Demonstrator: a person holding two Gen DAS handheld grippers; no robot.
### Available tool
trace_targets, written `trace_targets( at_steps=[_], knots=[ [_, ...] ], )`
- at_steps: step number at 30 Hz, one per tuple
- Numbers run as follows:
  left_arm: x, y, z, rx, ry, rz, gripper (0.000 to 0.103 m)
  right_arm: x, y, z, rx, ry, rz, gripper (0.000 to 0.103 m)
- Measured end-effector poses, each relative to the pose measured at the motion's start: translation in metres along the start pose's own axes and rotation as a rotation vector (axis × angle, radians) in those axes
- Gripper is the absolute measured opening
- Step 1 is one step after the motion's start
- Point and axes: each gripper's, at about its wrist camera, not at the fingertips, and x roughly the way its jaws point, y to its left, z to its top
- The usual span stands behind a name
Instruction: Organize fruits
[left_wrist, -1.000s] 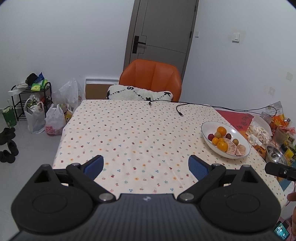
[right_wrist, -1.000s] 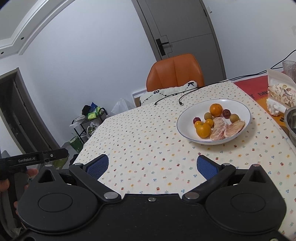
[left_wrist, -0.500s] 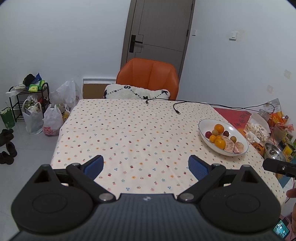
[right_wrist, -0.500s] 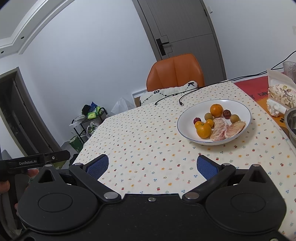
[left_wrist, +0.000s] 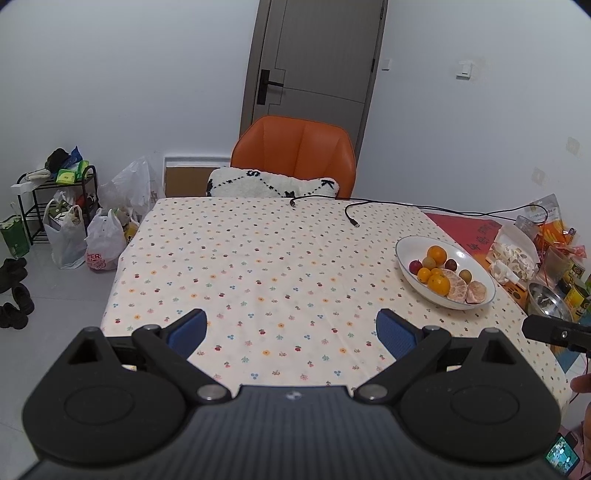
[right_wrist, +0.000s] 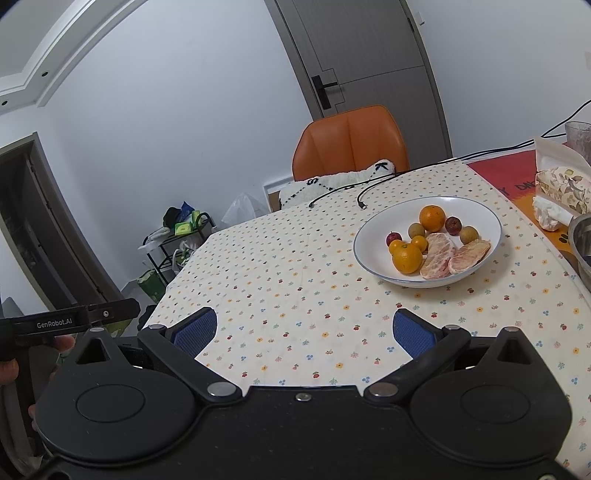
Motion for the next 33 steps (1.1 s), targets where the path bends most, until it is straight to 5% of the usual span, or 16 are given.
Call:
trace_targets(
  at_steps=[33],
  knots=[
    [0.0009,0.001,-0.0008,0.0,0.004,0.002,0.097,0.002,-0.0005,-0.001,0.0,0.005,0.0,0.103]
  ],
)
